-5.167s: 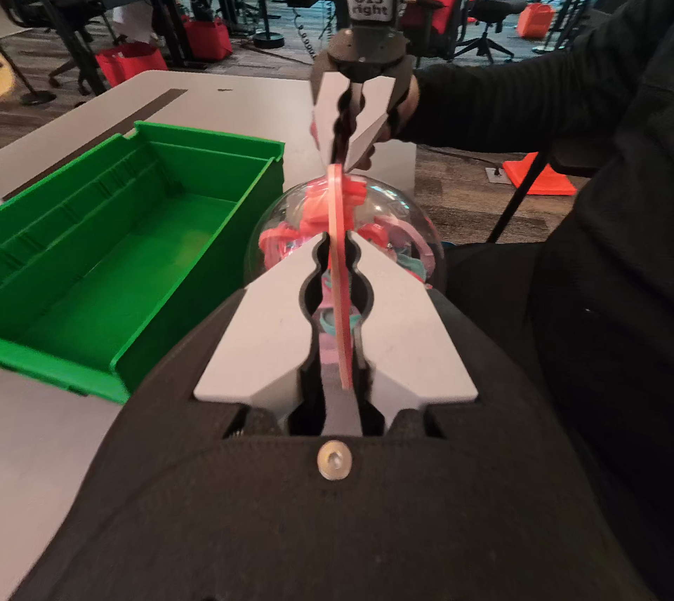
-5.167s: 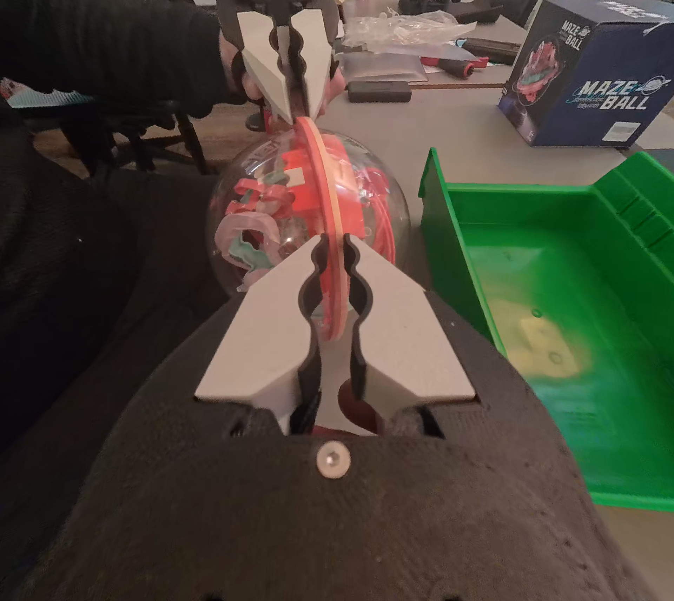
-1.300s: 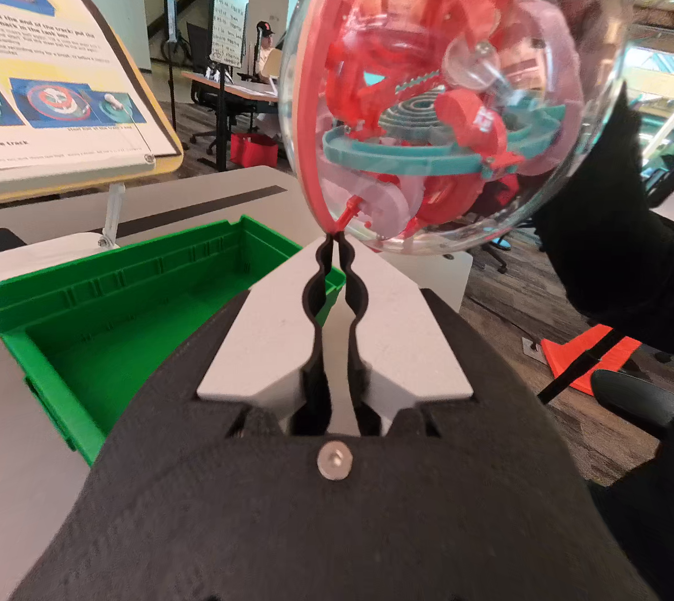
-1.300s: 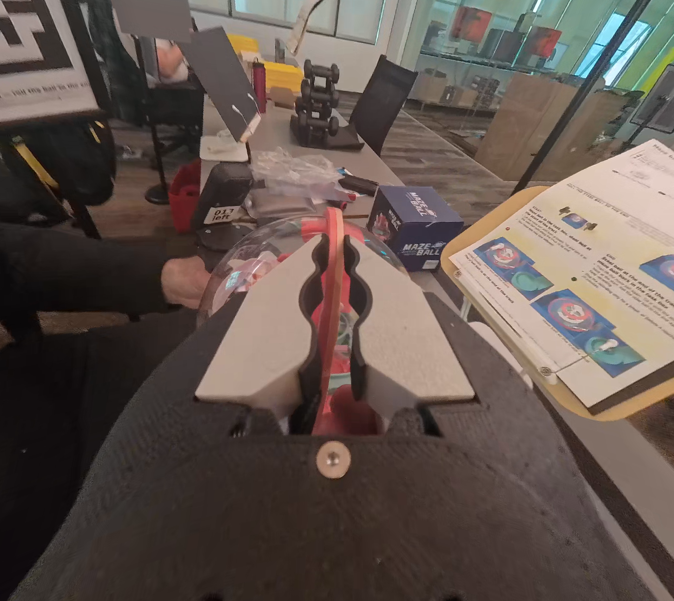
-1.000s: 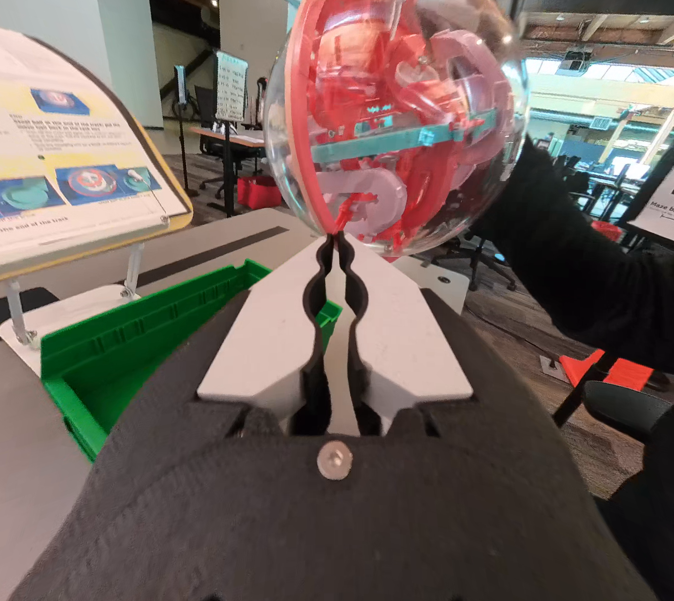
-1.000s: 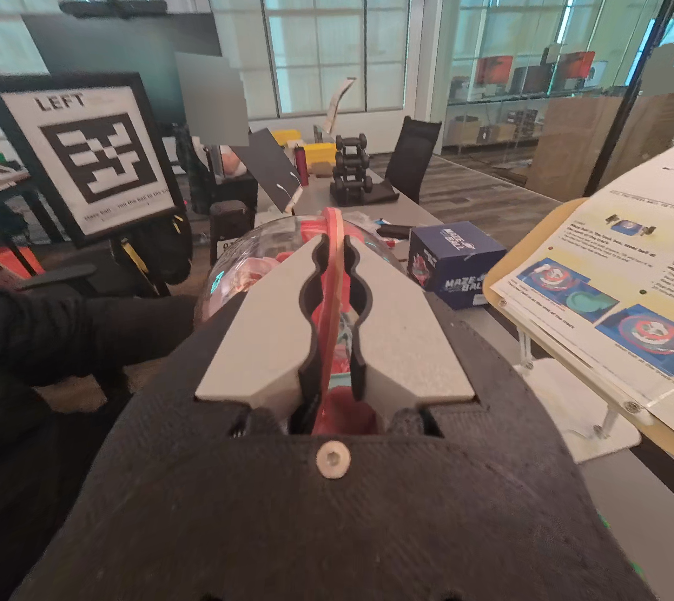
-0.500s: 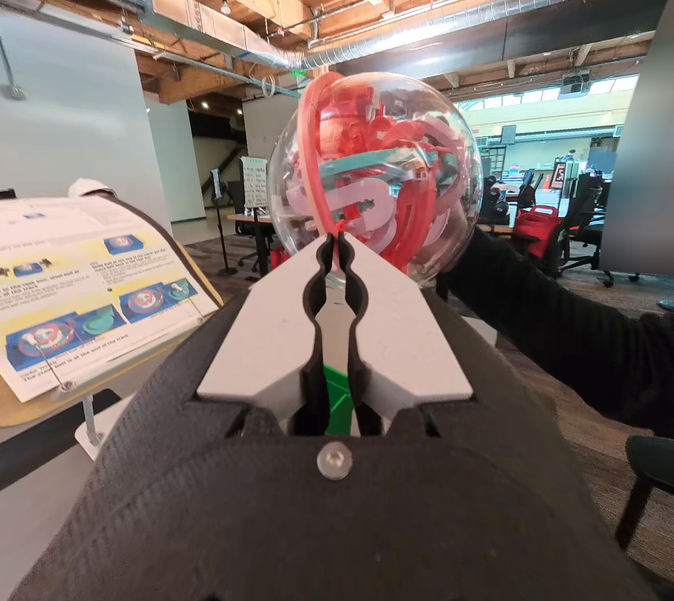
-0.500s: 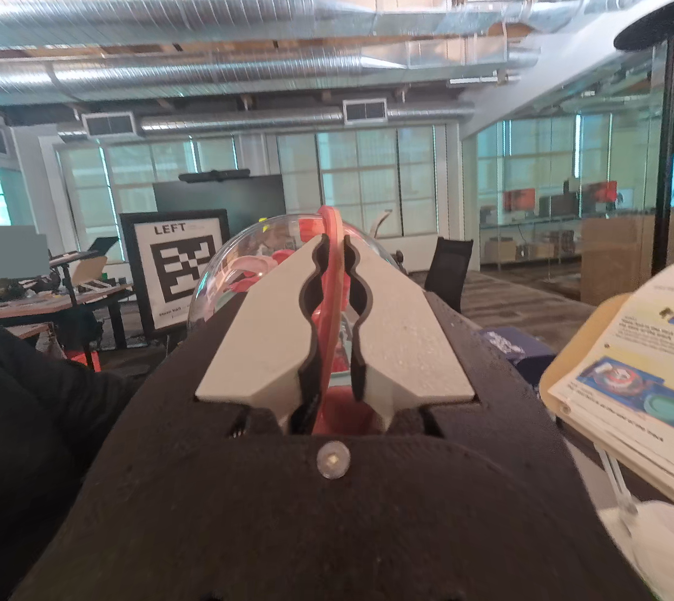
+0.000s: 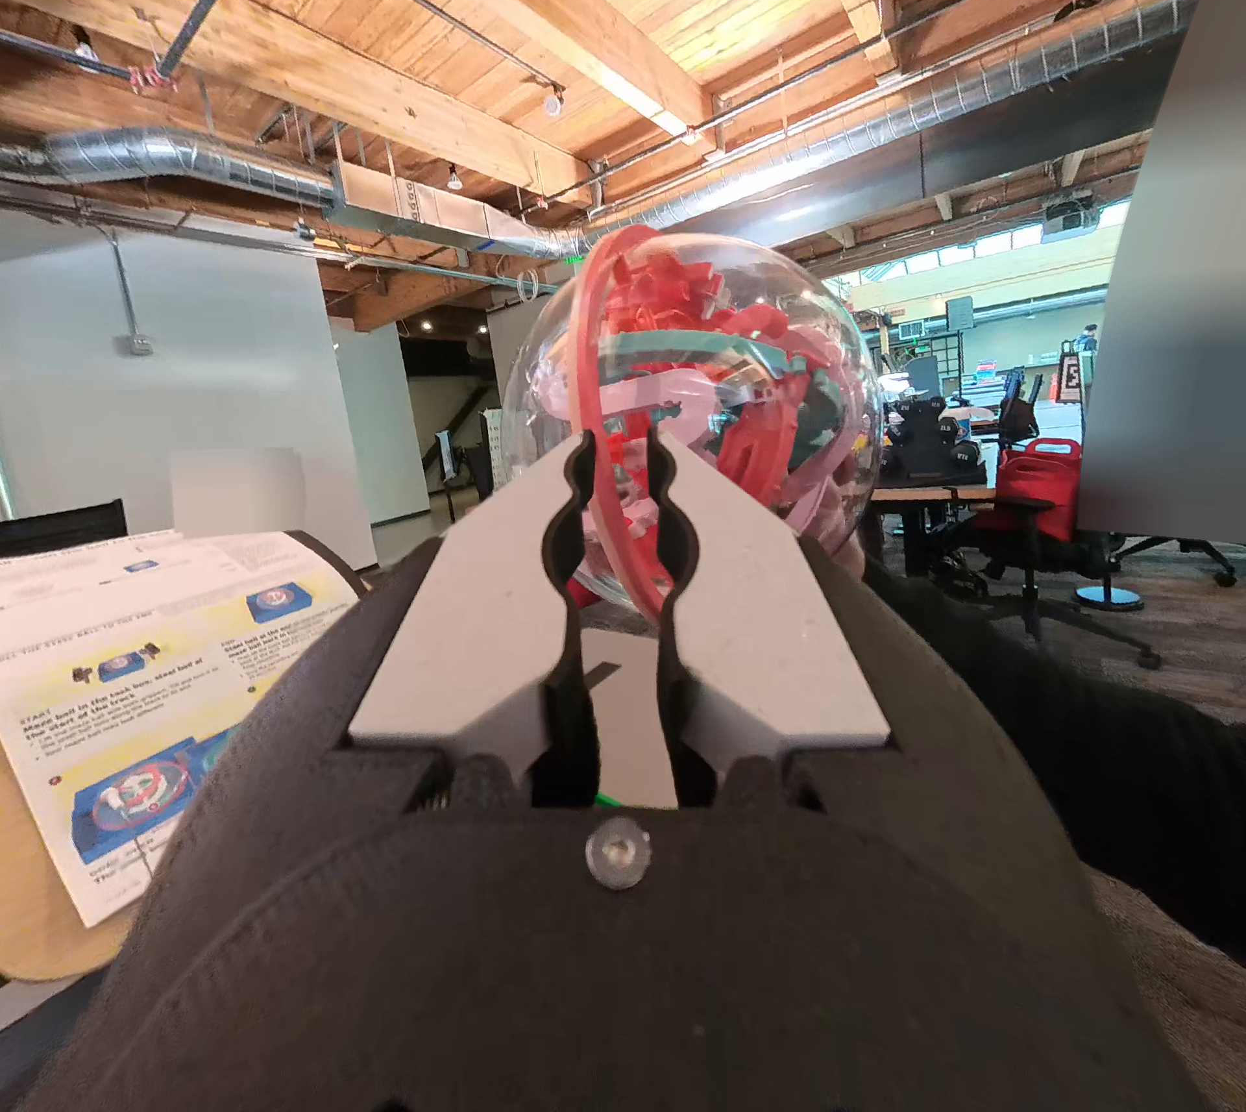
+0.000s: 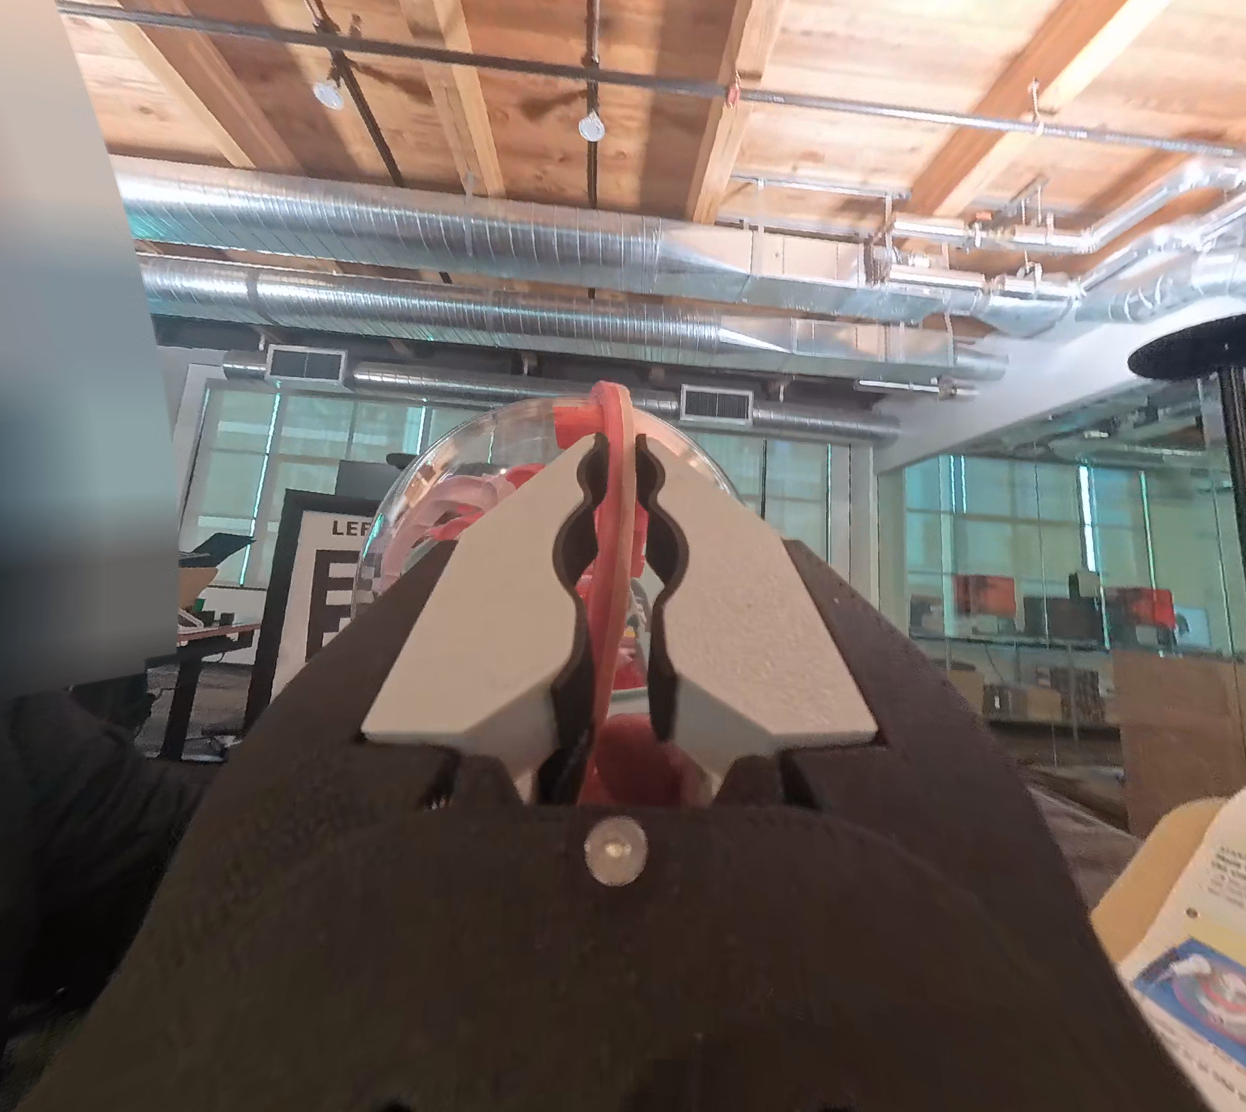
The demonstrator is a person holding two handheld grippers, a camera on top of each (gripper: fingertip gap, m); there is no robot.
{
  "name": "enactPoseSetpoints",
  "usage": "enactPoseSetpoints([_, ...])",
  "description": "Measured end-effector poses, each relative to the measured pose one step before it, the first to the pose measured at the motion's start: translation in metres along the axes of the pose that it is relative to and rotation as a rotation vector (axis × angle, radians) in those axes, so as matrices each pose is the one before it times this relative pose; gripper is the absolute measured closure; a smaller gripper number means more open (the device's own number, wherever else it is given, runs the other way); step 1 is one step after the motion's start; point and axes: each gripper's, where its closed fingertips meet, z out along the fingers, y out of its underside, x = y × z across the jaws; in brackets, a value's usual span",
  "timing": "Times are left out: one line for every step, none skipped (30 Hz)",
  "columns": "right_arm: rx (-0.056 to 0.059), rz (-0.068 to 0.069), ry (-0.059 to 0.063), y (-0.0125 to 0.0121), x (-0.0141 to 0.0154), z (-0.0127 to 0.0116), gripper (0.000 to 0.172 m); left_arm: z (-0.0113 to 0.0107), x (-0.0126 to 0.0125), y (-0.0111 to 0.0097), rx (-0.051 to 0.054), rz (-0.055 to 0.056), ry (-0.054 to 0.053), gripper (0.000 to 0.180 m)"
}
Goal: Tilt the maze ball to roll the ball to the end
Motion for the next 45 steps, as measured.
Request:
enactPoseSetpoints([0.0168, -0.0045, -0.0084, -0.00224, -0.00117, 0.00044, 0.166, 0.00134, 0.00034, -0.00373, 0.0118, 0.009, -0.0024, 0.167])
enactPoseSetpoints([0.0189, -0.0053, -0.0074, -0.00238, -0.00118, 0.0005, 0.166, 0.00146, 0.00102, -0.0042, 0.0127, 0.0087, 0.0013, 0.167])
enactPoseSetpoints([0.0193, -0.0056, -0.0061, -0.00238, -0.00105, 0.00032, 0.166, 0.00158, 0.00097, -0.00421, 0.0107, 0.0068, 0.0026, 0.168])
enactPoseSetpoints([0.0186, -0.0005, -0.0047, -0.00222, -0.0005, 0.00012, 0.166, 0.00171, 0.00055, -0.00379, 0.0056, 0.0116, -0.0004, 0.17])
enactPoseSetpoints([0.0179, -0.0023, 0.0009, -0.00199, 0.0003, -0.00005, 0.166, 0.00168, 0.00028, -0.00358, 0.0052, 0.0139, -0.0034, 0.17])
enactPoseSetpoints([0.0185, -0.0033, 0.0034, -0.00187, 0.00059, -0.00022, 0.166, 0.00119, -0.00101, -0.00449, 0.0138, 0.0084, -0.0119, 0.173])
enactPoseSetpoints([0.0185, 0.0012, 0.0035, -0.00182, 0.00064, -0.0002, 0.167, 0.00075, -0.00111, -0.00461, 0.0182, 0.0051, -0.0143, 0.178])
enactPoseSetpoints([0.0172, 0.0022, 0.0089, -0.00148, 0.00117, -0.00027, 0.167, -0.00013, -0.00204, -0.00418, 0.0194, 0.0027, -0.0212, 0.179])
enactPoseSetpoints([0.0168, 0.0024, 0.0085, -0.00121, 0.00095, -0.00036, 0.167, -0.00108, -0.00287, -0.00436, 0.0275, -0.0005, -0.0281, 0.18])
enactPoseSetpoints([0.0131, 0.0052, 0.0015, -0.00049, -0.0004, -0.0003, 0.166, -0.00004, 0.0002, -0.00117, 0.0112, -0.0071, -0.0077, 0.18])
enactPoseSetpoints([0.006, 0.0014, 0.0001, 0.00091, -0.0008, -0.0002, 0.166, 0.00138, -0.00012, 0.00358, -0.0179, -0.0079, -0.0113, 0.179])
enactPoseSetpoints([0.002, 0.0005, 0.0009, 0.00147, -0.0005, -0.00038, 0.167, 0.00107, -0.00125, 0.00428, -0.019, -0.005, -0.0174, 0.178])
enactPoseSetpoints([0.0011, 0.0038, 0.0004, 0.00185, -0.00011, -0.00047, 0.167, -0.00055, -0.00396, 0.0024, -0.0001, -0.004, -0.0268, 0.178])
enactPoseSetpoints([0.001, 0.0013, -0.0025, 0.00184, -0.00024, -0.0005, 0.167, -0.00185, -0.0062, 0.0013, 0.0121, -0.0195, -0.0218, 0.177])
enactPoseSetpoints([0.0005, 0.002, -0.0021, 0.00164, -0.0001, -0.00061, 0.167, -0.00353, -0.01103, 0.0003, 0.0224, -0.042, -0.0335, 0.175])
enactPoseSetpoints([0.0024, 0.0059, 0.0013, 0.00116, 0.00063, -0.00069, 0.167, -0.00324, -0.00985, 0.00129, 0.0162, -0.0563, -0.0155, 0.172])
enactPoseSetpoints([0.0074, 0.0062, -0.0018, 0.00038, 0.00004, -0.00088, 0.167, -0.0016, -0.0008, 0.00486, -0.0091, -0.0558, 0.0401, 0.169])
enactPoseSetpoints([0.0062, 0.0098, -0.0003, 0.00037, 0.00038, -0.00099, 0.166, -0.00028, 0.00047, 0.00734, -0.0202, -0.0445, 0.029, 0.165])
enactPoseSetpoints([0.0049, 0.0143, -0.0002, 0.00084, 0.00067, -0.0008, 0.166, 0.00003, 0.00412, 0.00543, -0.0039, -0.0196, 0.0346, 0.164])
enactPoseSetpoints([0.0021, 0.0161, -0.0004, 0.00139, 0.00097, -0.00079, 0.167, 0.00074, 0.00483, 0.00473, -0.0052, -0.0026, 0.0294, 0.163])
enactPoseSetpoints([0.0005, 0.0125, -0.0011, 0.0019, 0.00085, -0.00078, 0.167, 0.00165, 0.00236, 0.00406, -0.0105, 0.0046, 0.008, 0.165])
enactPoseSetpoints([0.0009, 0.011, 0.0014, 0.0017, 0.00103, -0.00132, 0.167, 0.00117, 0.00036, 0.00015, 0.0049, 0.0025, -0.0017, 0.169])
enactPoseSetpoints([0.005, 0.0145, 0.0041, 0.00082, 0.00189, -0.00211, 0.167, 0.00098, 0.00298, 0.00022, -0.0035, -0.0014, 0.0248, 0.171])
enactPoseSetpoints([0.0083, 0.0153, 0.0035, -0.0001, 0.00235, -0.0029, 0.167, 0.00063, 0.00313, 0.00088, -0.0118, -0.0087, 0.031, 0.17])
enactPoseSetpoints([0.0047, 0.0084, 0.0049, -0.00004, 0.00244, -0.00328, 0.167, -0.00028, 0.00425, -0.00028, -0.0033, -0.0059, 0.0353, 0.166])
enactPoseSetpoints([0.0005, 0.0014, 0.0071, 0.00047, 0.00205, -0.00311, 0.167, -0.00099, 0.00481, -0.00007, -0.0034, 0.0029, 0.0354, 0.165])
enactPoseSetpoints([0.003, 0.005, -0.0016, 0.00024, 0.00038, -0.00272, 0.167, -0.00072, 0.00248, 0.00219, -0.0148, 0.0021, 0.0202, 0.162])
enactPoseSetpoints([0.0043, 0.0077, -0.0046, 0.00008, -0.00039, -0.00199, 0.167, 0.00029, 0.00067, 0.00385, -0.0192, -0.0086, 0.0098, 0.163])
enactPoseSetpoints([0.0021, 0.0038, 0.0012, 0.00059, 0.00013, -0.00119, 0.167, 0.00019, 0.00128, 0.0022, -0.0043, -0.0197, 0.0165, 0.165])
enactPoseSetpoints([0.0011, 0.0022, -0.0005, 0.00041, 0.00015, -0.0011, 0.167, -0.0005, -0.00019, 0.00083, 0.0021, -0.0159, 0.0058, 0.162])
enactPoseSetpoints([0.0012, 0.0032, -0.0058, 0.00058, -0.00044, -0.00097, 0.167, -0.00101, 0.00043, 0.00001, 0.0069, -0.0048, 0.0043, 0.161])
enactPoseSetpoints([0.0009, 0.0065, -0.0041, 0.00083, -0.00018, -0.00074, 0.167, -0.00116, 0.00132, 0.0001, 0.0058, -0.0047, 0.0112, 0.16])
enactPoseSetpoints([0.0, 0.0019, 0.0028, 0.00096, 0.00061, -0.00057, 0.167, -0.00113, 0.00162, -0.00008, 0.0082, -0.0085, 0.0143, 0.159])
enactPoseSetpoints([0.0021, 0.0041, -0.0025, 0.00047, -0.00022, -0.00078, 0.167, -0.00161, 0.00082, -0.00027, 0.0094, -0.0124, 0.0126, 0.157])
enactPoseSetpoints([0.0051, 0.0064, -0.0058, -0.00033, -0.0004, -0.00081, 0.167, -0.00271, 0.00162, -0.00151, 0.0148, -0.012, 0.0199, 0.152])
enactPoseSetpoints([0.0073, 0.0049, -0.0065, -0.00082, -0.00075, -0.0009, 0.168, -0.0024, 0.00365, -0.00203, 0.0172, -0.0176, 0.0347, 0.152])
enactPoseSetpoints([0.0075, 0.0016, -0.0028, -0.00096, -0.00069, -0.00072, 0.167, -0.00069, 0.00456, 0.00032, 0.0041, -0.025, 0.0409, 0.152])
enactPoseSetpoints([0.0045, 0.0006, 0.0008, -0.00039, -0.00021, -0.00024, 0.167, 0.00078, 0.00286, 0.0034, -0.0119, -0.0187, 0.0278, 0.15])
enactPoseSetpoints([-0.0003, 0.0013, -0.0013, 0.00031, -0.00022, 0.00014, 0.167, 0.00172, -0.00172, 0.00754, -0.034, -0.0024, -0.0059, 0.151])
enactPoseSetpoints([-0.0026, -0.0007, -0.0019, 0.00072, -0.00038, 0.00027, 0.167, 0.00134, -0.00372, 0.00627, -0.0218, 0.0057, -0.0225, 0.151])
enactPoseSetpoints([0.0024, 0.0039, -0.0053, -0.00005, -0.00043, -0.00024, 0.167, -0.00045, -0.00289, 0.00179, 0.0047, 0.0016, -0.0148, 0.151])
enactPoseSetpoints([-0.002, 0.0006, -0.0031, 0.00048, -0.00003, -0.00049, 0.167, -0.00043, -0.00026, 0.00056, 0.0069, -0.0051, 0.002, 0.153])
enactPoseSetpoints([-0.0026, -0.002, 0.003, 0.00064, 0.0006, -0.00048, 0.167, -0.00071, -0.00097, 0.00045, 0.0042, 0.01, -0.0072, 0.156])
enactPoseSetpoints([-0.0034, -0.0037, 0.0043, 0.00048, 0.00076, -0.00059, 0.167, -0.00093, -0.00178, 0.00065, -0.0002, 0.0125, -0.013, 0.163])
enactPoseSetpoints([-0.0066, -0.0035, 0.0047, 0.00057, 0.00103, -0.00068, 0.167, -0.00093, 0.0, 0.00096, -0.0038, 0.013, -0.0024, 0.174])
